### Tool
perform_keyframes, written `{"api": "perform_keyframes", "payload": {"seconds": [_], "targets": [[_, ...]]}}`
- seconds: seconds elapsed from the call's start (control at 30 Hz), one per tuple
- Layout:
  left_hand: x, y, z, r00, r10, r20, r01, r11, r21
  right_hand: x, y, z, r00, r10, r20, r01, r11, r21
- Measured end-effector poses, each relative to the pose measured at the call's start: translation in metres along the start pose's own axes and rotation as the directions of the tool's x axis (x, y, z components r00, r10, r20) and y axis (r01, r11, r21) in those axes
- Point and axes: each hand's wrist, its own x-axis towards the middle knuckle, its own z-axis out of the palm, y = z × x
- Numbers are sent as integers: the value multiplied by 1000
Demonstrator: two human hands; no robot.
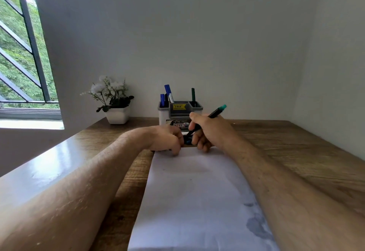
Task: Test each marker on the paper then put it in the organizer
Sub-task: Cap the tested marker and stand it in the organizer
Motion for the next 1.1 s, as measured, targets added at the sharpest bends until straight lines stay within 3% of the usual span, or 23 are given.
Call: {"api": "perform_keyframes", "payload": {"seconds": [0.23, 0.5, 1.1], "targets": [[7, -3, 2, 999, 32, 29, -32, 999, -4, -4, 6, -1, 991, -40, 125, 41, 999, -5], [8, -3, 1, 998, 47, 32, -48, 999, 23, -2, 11, 5, 988, -119, 97, 139, 961, -238], [12, -3, 0, 998, 39, 56, -41, 999, 35, 0, 11, 8, 989, -101, 108, 129, 947, -294]]}}
